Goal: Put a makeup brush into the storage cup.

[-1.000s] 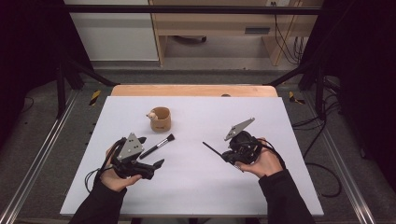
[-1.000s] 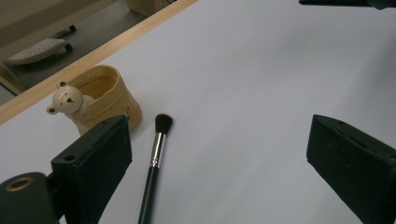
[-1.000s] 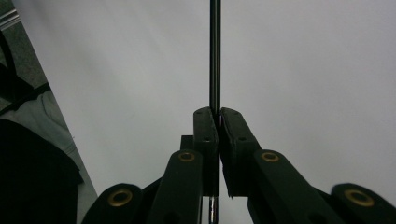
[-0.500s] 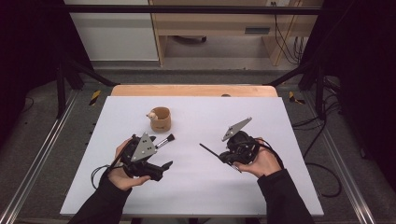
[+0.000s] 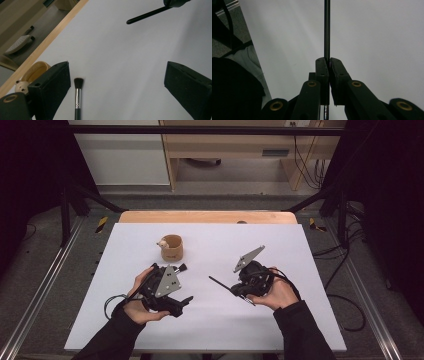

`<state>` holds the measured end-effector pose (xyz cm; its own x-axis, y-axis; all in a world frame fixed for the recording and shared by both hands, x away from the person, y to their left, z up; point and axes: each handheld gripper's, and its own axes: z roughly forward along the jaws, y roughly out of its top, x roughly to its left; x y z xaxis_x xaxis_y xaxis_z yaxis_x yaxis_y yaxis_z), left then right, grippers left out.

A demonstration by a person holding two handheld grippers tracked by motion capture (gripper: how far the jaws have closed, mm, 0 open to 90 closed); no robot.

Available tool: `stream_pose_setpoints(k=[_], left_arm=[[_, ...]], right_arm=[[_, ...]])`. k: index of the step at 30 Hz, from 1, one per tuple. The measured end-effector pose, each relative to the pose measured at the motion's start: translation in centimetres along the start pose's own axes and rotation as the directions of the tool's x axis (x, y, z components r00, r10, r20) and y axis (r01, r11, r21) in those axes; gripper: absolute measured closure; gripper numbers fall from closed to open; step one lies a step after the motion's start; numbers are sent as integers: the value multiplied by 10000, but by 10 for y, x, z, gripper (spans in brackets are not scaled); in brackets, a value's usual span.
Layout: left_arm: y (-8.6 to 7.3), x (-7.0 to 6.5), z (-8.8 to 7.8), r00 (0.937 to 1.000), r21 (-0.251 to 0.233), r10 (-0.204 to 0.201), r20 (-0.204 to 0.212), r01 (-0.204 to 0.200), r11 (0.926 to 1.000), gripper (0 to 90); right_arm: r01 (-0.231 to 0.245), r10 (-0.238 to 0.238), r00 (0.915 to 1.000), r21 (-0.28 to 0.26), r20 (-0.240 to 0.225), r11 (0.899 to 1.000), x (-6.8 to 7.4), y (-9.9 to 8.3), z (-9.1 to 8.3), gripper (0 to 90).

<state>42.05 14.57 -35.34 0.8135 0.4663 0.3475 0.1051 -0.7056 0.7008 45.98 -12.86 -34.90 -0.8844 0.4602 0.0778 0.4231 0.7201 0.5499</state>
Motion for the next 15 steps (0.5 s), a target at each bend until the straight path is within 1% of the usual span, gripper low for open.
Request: stream_pose_setpoints(k=[1,5,7,9,10,15], left_arm=[[1,-1,1,10000,50,88,15,-88,9999,61],[4,-4,3,9997,87,235,75,-235,9997,62],[6,-5,4,9991,184,425,83,-427,9989,63],[7,-7,6,9988,222,475,102,-477,9986,63],[8,-7,6,9982,324,589,93,-591,9977,62],[11,-11,10,9962,486,860,112,-865,9951,62]], right_arm=[[114,-114,9999,18,-23,9999,0,0,0,858],[163,-162,9998,9,-99,9999,2,1,2,858],[197,-196,9997,33,-163,9998,3,2,4,858],[231,-229,9995,84,-239,9997,3,3,5,858],[218,-216,9994,88,-258,9997,4,3,6,858],[257,-248,9991,252,-330,9994,5,5,11,858]])
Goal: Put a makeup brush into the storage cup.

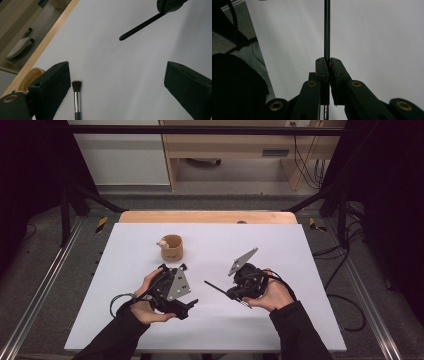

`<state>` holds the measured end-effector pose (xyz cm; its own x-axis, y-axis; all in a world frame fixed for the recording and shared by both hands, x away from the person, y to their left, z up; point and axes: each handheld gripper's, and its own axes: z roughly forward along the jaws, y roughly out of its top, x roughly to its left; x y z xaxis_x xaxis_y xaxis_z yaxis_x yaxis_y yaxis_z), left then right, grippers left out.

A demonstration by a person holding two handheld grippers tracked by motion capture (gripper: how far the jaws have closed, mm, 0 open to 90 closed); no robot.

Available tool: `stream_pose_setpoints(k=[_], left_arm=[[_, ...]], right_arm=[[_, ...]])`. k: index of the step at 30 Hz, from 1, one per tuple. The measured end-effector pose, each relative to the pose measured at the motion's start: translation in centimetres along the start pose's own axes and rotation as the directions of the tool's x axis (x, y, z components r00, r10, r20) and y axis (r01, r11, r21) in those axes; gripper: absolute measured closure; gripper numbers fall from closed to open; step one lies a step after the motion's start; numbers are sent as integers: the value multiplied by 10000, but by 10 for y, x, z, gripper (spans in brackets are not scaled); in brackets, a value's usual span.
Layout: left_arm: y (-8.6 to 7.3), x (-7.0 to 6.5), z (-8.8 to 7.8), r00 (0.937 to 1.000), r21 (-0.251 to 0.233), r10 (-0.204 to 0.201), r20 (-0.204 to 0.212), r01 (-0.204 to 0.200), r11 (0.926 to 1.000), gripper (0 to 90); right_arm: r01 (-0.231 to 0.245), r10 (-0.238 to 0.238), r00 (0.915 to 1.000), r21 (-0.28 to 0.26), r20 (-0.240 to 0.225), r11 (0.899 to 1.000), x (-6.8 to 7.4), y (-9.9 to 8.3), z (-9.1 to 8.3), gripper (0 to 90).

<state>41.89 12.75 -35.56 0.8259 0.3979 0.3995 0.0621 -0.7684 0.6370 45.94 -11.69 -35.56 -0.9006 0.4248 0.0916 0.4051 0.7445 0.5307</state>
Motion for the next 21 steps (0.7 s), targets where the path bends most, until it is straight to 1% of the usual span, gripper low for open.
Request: stream_pose_setpoints(k=[6,8,11,17,18,21], left_arm=[[3,-4,2,9996,36,292,-44,-292,9996,62],[3,-6,4,9991,99,408,-65,-407,9991,62],[4,-10,7,9982,189,588,-68,-587,9981,63],[5,-16,13,9948,421,1018,-67,-1015,9939,63],[5,-18,14,9940,422,1096,-74,-1092,9931,64],[6,-21,15,9922,497,1243,-94,-1237,9911,66]], right_arm=[[60,-58,9998,83,-186,9999,2,2,3,858],[26,-23,9997,140,-237,9999,3,3,4,858],[106,-100,9995,191,-296,9998,3,3,6,858],[174,-162,9990,291,-415,9994,5,4,9,858],[124,-110,9989,312,-445,9994,5,4,10,858],[160,-140,9984,373,-548,9992,5,4,12,858]])
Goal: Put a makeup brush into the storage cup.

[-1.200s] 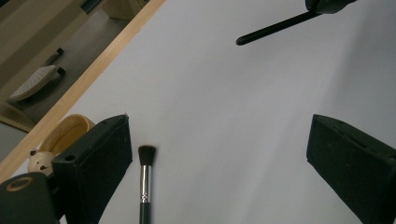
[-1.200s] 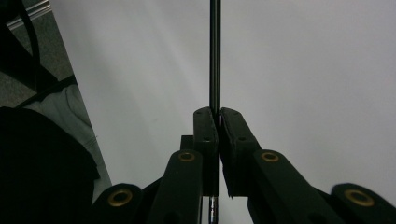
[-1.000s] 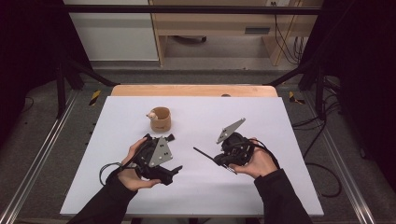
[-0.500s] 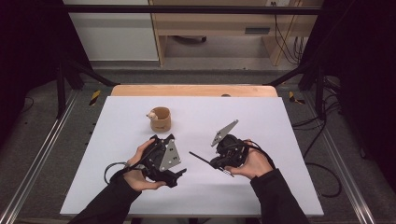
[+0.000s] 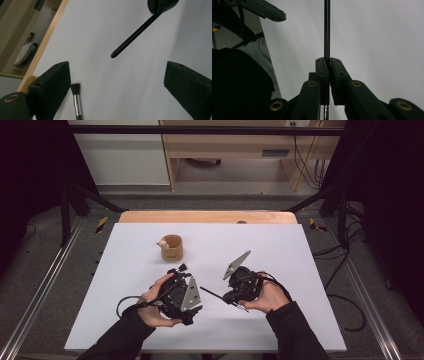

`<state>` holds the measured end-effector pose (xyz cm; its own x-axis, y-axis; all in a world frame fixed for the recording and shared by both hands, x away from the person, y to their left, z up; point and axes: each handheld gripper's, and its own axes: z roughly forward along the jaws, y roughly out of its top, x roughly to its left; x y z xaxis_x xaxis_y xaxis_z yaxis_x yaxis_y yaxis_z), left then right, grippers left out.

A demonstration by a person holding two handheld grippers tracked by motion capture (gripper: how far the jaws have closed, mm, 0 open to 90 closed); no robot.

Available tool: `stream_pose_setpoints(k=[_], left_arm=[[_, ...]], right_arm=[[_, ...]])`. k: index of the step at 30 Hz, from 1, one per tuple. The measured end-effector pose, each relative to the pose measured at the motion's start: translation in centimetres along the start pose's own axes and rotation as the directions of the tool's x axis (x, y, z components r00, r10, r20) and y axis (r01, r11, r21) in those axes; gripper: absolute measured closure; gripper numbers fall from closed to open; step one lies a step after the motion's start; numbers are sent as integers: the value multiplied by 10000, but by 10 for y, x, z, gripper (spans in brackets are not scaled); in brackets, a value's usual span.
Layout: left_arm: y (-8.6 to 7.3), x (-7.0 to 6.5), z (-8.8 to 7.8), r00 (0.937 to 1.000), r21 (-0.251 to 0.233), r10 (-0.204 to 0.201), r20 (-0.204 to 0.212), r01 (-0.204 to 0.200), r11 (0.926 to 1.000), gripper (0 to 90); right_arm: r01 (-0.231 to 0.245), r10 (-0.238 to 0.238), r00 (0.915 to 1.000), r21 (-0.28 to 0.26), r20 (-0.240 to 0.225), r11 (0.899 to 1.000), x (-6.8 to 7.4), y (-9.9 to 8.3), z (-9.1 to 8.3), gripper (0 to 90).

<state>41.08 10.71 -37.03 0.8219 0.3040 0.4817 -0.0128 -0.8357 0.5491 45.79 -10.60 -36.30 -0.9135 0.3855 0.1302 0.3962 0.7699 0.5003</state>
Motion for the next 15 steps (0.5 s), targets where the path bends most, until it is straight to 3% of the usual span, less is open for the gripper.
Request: stream_pose_setpoints(k=[15], left_arm=[[-2,-12,8,9960,215,894,56,-895,9958,110]], right_arm=[[88,-77,9986,215,-521,9997,2,1,14,858]])
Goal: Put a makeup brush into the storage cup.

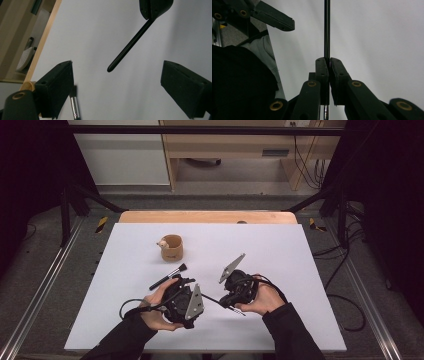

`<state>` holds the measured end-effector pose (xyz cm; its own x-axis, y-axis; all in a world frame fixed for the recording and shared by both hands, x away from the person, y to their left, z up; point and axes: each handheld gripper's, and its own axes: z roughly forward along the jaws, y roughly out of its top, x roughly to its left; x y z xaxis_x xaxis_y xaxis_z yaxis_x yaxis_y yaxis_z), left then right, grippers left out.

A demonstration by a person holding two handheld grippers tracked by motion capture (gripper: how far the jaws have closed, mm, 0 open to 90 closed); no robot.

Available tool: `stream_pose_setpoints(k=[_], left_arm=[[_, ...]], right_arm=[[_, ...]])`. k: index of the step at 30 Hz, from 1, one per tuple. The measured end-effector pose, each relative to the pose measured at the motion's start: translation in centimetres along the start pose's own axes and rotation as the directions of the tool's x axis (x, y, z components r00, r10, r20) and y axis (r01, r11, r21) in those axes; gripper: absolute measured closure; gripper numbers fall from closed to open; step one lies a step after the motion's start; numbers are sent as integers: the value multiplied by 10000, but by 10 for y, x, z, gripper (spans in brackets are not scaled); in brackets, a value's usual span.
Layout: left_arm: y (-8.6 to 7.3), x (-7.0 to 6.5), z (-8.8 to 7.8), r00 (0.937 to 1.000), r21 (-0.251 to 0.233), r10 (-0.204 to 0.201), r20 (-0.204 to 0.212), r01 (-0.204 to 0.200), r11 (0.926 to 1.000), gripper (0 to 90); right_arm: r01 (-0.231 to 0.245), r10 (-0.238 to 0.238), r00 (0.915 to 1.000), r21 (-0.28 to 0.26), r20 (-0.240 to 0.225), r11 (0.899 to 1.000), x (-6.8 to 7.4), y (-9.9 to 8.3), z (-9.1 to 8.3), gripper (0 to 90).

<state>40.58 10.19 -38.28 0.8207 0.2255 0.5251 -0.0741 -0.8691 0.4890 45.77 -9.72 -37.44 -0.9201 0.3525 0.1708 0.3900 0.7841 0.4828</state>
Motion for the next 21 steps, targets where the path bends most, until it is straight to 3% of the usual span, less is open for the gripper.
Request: stream_pose_setpoints(k=[11,21], left_arm=[[1,-7,6,9975,321,706,-9,-705,9970,168],[3,-14,12,9903,498,1386,-63,-1381,9892,252]], right_arm=[[-4,9,9997,219,-242,9998,2,2,6,858],[-4,19,9990,321,-442,9995,4,4,11,858]])
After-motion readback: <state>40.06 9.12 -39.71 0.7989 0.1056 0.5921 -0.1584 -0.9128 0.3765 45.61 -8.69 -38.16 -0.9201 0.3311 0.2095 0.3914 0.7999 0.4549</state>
